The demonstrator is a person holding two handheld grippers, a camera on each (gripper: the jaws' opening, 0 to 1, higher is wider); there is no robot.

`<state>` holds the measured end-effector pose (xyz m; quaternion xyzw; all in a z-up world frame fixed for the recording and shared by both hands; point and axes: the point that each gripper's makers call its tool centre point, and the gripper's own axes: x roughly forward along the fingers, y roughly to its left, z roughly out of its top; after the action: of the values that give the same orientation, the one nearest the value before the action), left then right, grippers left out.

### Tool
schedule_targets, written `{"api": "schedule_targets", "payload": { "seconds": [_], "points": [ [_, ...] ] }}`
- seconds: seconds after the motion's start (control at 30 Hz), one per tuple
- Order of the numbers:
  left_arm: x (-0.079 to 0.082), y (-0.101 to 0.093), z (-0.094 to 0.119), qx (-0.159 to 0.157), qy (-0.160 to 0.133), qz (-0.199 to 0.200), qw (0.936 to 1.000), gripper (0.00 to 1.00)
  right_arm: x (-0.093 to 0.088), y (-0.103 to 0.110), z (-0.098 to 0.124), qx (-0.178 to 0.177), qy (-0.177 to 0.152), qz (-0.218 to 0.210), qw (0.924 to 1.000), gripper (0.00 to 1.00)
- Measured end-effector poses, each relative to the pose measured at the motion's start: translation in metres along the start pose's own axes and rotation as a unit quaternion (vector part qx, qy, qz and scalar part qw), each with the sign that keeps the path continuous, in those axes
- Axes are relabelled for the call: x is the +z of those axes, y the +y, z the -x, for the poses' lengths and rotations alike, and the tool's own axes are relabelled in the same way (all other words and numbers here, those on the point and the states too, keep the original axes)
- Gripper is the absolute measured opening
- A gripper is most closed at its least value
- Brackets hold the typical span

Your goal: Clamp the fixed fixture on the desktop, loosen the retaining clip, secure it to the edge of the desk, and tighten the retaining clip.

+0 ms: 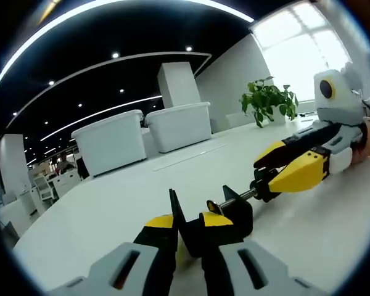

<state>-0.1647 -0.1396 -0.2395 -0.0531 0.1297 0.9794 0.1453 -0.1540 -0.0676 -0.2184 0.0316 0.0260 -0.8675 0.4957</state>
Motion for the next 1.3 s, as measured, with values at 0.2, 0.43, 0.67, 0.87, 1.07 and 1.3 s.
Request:
{"api": "schedule_targets", "payload": {
  "seconds": [0.2, 0.43, 0.67, 0.87, 1.07, 1.3],
  "points": [
    [0.000, 0.001, -0.002, 0.000, 0.000, 0.000, 1.0000, 0.14, 0.021, -0.004, 0.005, 0.057, -0.045, -0.206, 0.9759, 0.32],
    [0.000, 0.001, -0.004, -0.001, -0.001, -0.001, 1.0000, 0.14, -0.003, 0.001, 0.000, 0.060, 0.020, -0.216, 0.9744, 0.25],
    [0.000, 0.000, -0.004, -0.004, -0.001, -0.002, 1.0000, 0.14, -0.017, 0.011, -0.001, 0.051, 0.052, -0.184, 0.9802, 0.24],
    [0.001, -0.001, -0.004, -0.004, -0.001, -0.002, 1.0000, 0.14, -0.014, 0.014, 0.000, 0.052, 0.043, -0.192, 0.9790, 0.25],
    [0.001, -0.001, -0.004, -0.004, -0.002, -0.002, 1.0000, 0.14, -0.010, 0.017, 0.000, 0.053, 0.021, -0.108, 0.9926, 0.24],
    [0.000, 0.000, -0.003, -0.002, -0.001, -0.002, 1.0000, 0.14, -0.012, 0.022, -0.003, 0.025, 0.022, 0.079, 0.9963, 0.23]
  ]
}}
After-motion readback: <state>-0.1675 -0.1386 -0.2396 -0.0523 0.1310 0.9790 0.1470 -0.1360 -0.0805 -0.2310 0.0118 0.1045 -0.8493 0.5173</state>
